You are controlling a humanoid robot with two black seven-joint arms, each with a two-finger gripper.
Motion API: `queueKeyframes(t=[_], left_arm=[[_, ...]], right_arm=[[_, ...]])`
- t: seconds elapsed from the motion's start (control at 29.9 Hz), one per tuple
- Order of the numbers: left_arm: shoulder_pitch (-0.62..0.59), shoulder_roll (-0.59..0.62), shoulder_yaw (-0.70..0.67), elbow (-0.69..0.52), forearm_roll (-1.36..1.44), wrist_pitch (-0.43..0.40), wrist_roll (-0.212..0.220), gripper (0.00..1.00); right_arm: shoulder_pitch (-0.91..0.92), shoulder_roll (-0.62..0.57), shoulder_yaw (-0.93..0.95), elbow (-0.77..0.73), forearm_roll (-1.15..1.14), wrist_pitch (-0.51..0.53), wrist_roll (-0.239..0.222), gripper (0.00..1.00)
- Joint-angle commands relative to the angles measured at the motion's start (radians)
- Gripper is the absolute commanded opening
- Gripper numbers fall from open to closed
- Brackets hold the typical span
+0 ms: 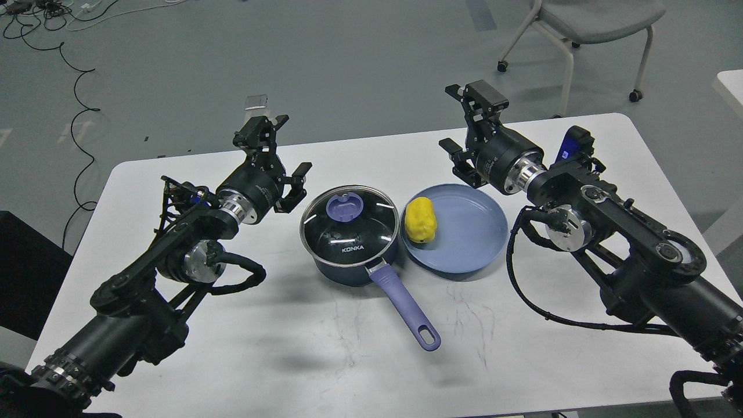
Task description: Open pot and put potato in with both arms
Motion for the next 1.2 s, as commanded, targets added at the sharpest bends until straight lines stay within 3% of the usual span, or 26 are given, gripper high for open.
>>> queueKeyframes(t=[0.0, 0.43, 0.53, 0.73, 0.87, 1.0, 1.17], left_arm=[[-0.001, 0.006, -0.001, -0.001, -0.001, 0.0, -0.001, 0.99], [-0.015, 0.031, -0.05, -0.001, 0.002, 0.007, -0.002, 0.99], [-0.079, 0.078, -0.046, -0.005, 0.039, 0.015, -0.015, 0.99], [-0.114, 0.204, -0.02, -0.117, 0.433, 0.06, -0.036, 0.99], [-0.104, 0.339, 0.013, -0.287, 0.756, 0.066, -0.042, 0.99], [-0.101, 0.375, 0.023, -0.36, 0.901, 0.104, -0.047, 0.99], [-0.101, 0.398, 0.152, -0.378, 1.269, 0.228, -0.146, 0.99]], right_arm=[[0.007, -0.002, 0.01, -0.001, 0.0, 0.0, 0.0, 1.0], [0.009, -0.002, 0.012, 0.0, 0.0, 0.005, 0.0, 1.0], [0.008, -0.006, 0.015, 0.002, 0.002, 0.005, 0.0, 1.0], [-0.015, -0.026, 0.039, 0.005, 0.003, 0.005, 0.002, 1.0], [-0.067, -0.031, 0.105, 0.005, 0.014, 0.008, 0.002, 1.0], [-0.106, -0.045, 0.125, 0.003, 0.016, 0.035, 0.002, 1.0], [-0.127, -0.046, 0.163, 0.0, 0.016, 0.045, 0.002, 1.0]])
